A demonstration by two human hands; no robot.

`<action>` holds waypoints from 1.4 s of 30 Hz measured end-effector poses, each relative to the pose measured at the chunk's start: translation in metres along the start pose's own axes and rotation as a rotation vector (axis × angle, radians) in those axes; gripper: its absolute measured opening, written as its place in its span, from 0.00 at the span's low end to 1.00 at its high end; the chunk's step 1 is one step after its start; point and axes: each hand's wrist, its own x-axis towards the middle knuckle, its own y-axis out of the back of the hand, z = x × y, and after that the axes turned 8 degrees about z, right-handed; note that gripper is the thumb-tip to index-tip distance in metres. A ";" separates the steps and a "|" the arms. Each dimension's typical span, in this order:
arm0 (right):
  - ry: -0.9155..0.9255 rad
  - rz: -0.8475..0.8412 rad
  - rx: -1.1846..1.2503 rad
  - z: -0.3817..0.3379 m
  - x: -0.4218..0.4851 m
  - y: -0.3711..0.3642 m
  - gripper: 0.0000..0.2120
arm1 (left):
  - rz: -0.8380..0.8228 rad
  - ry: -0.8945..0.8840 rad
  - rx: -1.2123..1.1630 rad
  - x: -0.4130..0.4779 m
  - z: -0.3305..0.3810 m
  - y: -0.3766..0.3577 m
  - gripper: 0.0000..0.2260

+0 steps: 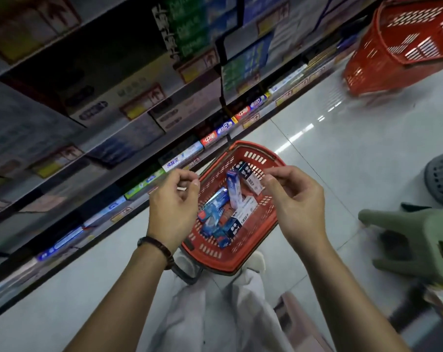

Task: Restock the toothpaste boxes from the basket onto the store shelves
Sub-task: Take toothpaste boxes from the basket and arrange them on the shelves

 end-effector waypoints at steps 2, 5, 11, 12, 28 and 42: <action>0.012 -0.016 0.001 0.019 0.007 -0.006 0.11 | -0.009 -0.002 -0.006 0.005 -0.014 -0.017 0.03; 0.008 -0.035 -0.009 0.046 0.019 -0.014 0.13 | -0.020 0.008 -0.014 0.012 -0.034 -0.044 0.03; -0.019 -0.053 -0.009 0.102 0.044 -0.022 0.03 | -0.034 0.005 0.021 0.027 -0.077 -0.097 0.02; -0.031 -0.053 -0.010 0.112 0.048 -0.024 0.02 | -0.048 0.007 0.034 0.029 -0.085 -0.105 0.02; -0.093 -0.044 -0.033 0.246 0.088 -0.044 0.03 | -0.154 0.154 0.111 0.092 -0.214 -0.244 0.08; -0.158 -0.004 0.033 0.311 0.094 -0.049 0.08 | -0.146 0.220 0.246 0.138 -0.279 -0.362 0.22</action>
